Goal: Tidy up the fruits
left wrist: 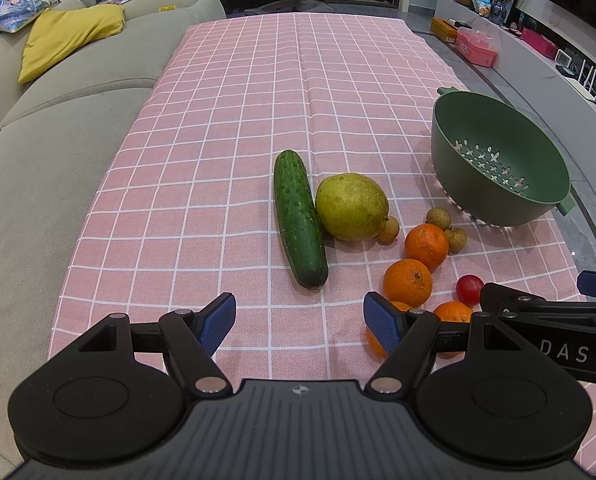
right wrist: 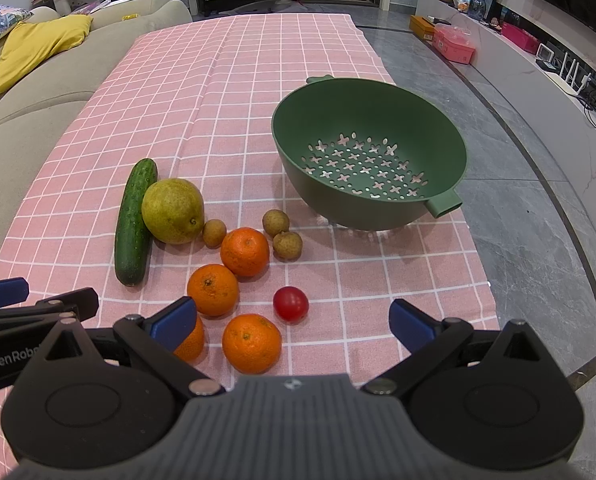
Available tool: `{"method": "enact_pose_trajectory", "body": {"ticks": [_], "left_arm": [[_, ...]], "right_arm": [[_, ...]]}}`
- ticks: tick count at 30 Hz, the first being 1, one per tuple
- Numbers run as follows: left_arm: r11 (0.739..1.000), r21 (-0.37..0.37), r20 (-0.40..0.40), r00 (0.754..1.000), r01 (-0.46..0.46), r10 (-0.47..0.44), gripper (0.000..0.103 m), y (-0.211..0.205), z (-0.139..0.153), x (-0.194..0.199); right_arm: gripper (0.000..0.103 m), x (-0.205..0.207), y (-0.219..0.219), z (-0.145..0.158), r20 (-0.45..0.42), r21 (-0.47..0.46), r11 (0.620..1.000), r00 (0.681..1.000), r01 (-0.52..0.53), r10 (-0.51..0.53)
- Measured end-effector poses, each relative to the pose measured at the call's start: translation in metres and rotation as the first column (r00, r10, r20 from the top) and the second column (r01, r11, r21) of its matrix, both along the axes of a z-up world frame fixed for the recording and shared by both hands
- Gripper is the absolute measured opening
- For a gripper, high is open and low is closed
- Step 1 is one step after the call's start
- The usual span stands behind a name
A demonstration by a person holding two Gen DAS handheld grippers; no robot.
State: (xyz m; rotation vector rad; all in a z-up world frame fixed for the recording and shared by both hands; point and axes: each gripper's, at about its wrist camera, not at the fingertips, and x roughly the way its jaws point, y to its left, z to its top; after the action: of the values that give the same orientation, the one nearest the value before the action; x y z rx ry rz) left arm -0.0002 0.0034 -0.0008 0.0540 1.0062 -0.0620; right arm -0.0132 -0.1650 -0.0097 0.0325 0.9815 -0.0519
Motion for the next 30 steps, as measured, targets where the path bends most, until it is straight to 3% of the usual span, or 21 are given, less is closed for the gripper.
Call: {"method": "enact_pose_trajectory", "body": {"ticks": [30], "left_arm": [[1.000, -0.002, -0.001, 1.000, -0.002, 0.002, 0.085, -0.0003, 0.0006, 0.0002]], "right_arm": [[0.098, 0.0009, 0.0005, -0.0020, -0.004, -0.004, 1.000, 1.000, 0.001, -0.001]]}}
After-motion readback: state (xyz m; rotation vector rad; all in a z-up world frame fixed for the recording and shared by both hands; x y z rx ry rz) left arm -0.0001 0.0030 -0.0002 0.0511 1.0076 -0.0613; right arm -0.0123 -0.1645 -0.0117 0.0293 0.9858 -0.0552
